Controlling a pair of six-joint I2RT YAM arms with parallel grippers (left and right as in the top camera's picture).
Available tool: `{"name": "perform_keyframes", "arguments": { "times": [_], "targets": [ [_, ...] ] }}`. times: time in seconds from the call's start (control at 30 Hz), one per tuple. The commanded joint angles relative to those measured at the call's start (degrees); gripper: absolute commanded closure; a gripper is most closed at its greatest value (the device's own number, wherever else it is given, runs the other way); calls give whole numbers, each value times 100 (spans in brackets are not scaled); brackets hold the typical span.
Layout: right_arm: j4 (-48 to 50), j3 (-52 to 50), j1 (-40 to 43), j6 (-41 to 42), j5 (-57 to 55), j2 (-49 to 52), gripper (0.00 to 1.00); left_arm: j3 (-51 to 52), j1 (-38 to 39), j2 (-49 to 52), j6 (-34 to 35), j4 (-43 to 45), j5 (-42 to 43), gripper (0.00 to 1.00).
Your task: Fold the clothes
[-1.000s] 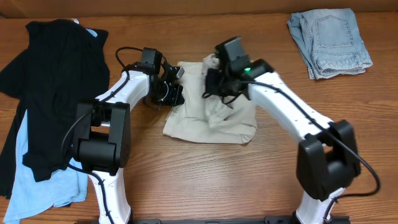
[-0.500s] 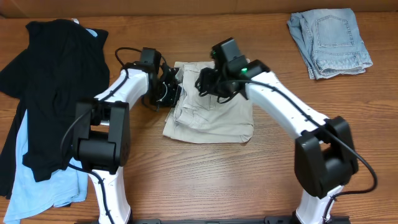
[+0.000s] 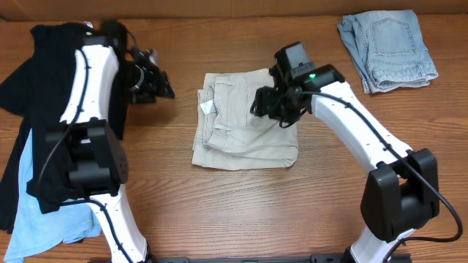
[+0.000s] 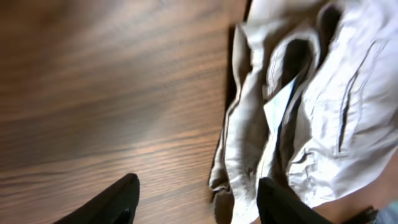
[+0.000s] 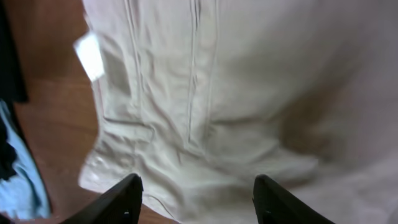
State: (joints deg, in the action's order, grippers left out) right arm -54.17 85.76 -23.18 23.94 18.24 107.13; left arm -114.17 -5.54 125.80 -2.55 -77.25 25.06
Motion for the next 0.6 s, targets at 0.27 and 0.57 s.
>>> {"name": "perform_keyframes", "arguments": {
  "times": [0.27, 0.57],
  "targets": [
    [-15, -1335, -85, -321, -90, 66, 17, -278, 79, -33, -48, 17, 0, 27],
    [426, -2135, 409, -295, -901, 70, 11, -278, 81, -33, -44, 122, 4, 27]
  ]
}}
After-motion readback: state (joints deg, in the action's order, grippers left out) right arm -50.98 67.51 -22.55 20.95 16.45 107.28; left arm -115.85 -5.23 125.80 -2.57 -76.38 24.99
